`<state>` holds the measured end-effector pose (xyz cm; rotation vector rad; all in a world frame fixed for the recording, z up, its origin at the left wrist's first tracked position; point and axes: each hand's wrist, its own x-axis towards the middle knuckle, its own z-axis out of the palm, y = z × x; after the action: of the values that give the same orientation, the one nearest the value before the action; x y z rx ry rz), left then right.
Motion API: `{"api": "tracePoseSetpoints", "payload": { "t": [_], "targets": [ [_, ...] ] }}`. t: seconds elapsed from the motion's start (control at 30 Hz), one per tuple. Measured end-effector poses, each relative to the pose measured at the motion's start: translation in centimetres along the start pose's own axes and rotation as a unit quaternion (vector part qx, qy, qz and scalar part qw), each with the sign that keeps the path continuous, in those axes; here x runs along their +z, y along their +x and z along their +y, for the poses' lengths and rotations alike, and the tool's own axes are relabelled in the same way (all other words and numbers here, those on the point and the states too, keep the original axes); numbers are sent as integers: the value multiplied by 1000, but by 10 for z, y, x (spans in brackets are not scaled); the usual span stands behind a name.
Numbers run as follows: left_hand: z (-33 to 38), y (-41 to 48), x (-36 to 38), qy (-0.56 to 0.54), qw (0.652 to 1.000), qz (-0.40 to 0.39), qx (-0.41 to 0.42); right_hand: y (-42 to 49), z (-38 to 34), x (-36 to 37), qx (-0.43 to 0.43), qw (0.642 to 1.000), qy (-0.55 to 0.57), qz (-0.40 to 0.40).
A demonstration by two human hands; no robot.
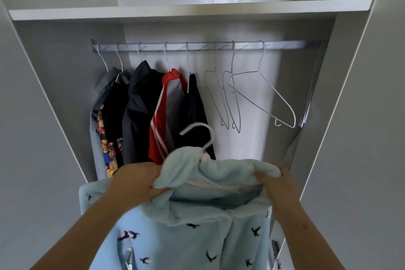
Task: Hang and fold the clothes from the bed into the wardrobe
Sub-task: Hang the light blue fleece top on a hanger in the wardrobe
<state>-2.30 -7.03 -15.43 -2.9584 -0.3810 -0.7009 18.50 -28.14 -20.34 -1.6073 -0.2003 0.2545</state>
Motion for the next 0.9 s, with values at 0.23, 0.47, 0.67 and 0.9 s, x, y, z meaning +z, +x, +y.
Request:
{"api": "tracePoseSetpoints", "payload": {
  "t": [0.23, 0.47, 0.67, 0.9],
  "targets": [
    [15, 10, 29, -30, 978, -22, -204, -18, -28, 18, 18, 979, 94, -182],
    [0, 10, 10, -208, 945, 41, -249, -33, -36, -2, 121, 880, -92, -450],
    [9, 10, -6, -305, 923, 74, -221, -17, -39, -2, -197, 947, -254, 12],
    [28, 16, -8, -338, 919, 64, -193, -30, -32, 13, -159, 895, -405, -100]
  ]
}}
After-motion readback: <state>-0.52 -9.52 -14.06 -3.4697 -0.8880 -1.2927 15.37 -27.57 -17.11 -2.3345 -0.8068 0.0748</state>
